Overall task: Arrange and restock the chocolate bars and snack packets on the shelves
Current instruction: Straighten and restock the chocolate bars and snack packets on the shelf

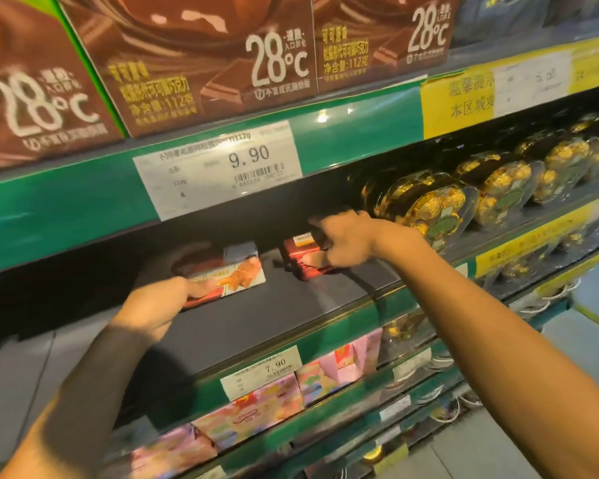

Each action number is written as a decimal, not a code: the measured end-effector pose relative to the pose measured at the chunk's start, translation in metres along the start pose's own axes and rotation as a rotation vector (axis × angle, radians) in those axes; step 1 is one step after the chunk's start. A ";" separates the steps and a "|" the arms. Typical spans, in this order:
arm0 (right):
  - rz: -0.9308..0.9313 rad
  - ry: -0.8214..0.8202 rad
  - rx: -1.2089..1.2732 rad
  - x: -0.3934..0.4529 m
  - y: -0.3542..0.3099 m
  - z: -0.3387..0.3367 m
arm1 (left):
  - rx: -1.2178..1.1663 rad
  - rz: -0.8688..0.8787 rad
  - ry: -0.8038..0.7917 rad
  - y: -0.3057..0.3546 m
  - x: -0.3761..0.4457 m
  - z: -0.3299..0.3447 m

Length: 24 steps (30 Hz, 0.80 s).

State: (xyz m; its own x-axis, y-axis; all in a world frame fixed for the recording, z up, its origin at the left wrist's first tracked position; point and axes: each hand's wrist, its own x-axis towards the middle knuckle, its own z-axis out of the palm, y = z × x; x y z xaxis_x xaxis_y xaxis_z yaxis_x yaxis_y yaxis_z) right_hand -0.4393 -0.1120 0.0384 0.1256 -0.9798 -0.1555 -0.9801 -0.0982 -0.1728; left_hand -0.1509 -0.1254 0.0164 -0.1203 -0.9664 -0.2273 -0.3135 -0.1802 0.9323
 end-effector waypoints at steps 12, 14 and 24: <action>0.082 0.098 0.000 -0.005 0.004 0.007 | -0.197 -0.123 0.180 -0.004 -0.020 -0.002; 0.086 0.152 0.006 -0.009 0.000 0.007 | -0.222 -0.083 0.182 -0.004 -0.024 -0.001; 0.022 0.293 0.738 -0.058 -0.025 0.002 | -0.475 -0.002 0.158 -0.001 -0.048 -0.022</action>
State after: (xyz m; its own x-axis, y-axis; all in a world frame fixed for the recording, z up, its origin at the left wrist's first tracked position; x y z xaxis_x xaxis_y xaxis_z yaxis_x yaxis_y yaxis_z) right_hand -0.4222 -0.0526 0.0496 -0.0388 -0.9961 0.0787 -0.6141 -0.0384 -0.7883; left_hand -0.1239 -0.0828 0.0332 0.0360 -0.9753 -0.2177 0.1543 -0.2099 0.9655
